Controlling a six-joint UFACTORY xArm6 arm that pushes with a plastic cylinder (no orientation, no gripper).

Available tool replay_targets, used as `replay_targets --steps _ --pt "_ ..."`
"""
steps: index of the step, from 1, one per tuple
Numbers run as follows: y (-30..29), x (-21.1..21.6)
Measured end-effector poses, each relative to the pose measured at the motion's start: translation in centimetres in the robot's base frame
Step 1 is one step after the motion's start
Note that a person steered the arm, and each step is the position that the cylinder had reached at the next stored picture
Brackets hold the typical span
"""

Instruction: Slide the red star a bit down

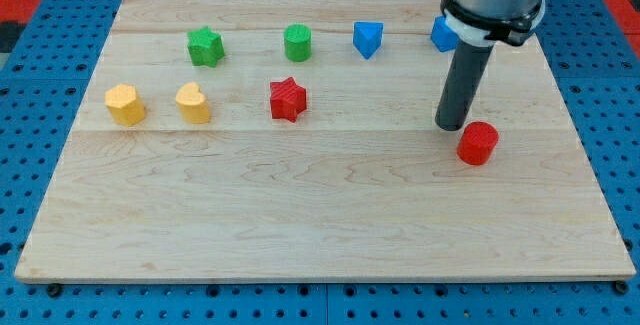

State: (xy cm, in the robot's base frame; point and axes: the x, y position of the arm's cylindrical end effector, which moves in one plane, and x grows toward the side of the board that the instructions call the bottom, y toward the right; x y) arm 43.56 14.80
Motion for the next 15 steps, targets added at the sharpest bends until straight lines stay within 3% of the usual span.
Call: replay_targets --steps 3,5,6,8,9,12,15 --pt "0.4 3.6" --pt "-4.4 -6.7" --pt "-12.7 -8.0" --pt "-20.0 -4.4" --pt "-19.8 -1.5" --pt "-19.8 0.5" --pt "-18.1 0.2"
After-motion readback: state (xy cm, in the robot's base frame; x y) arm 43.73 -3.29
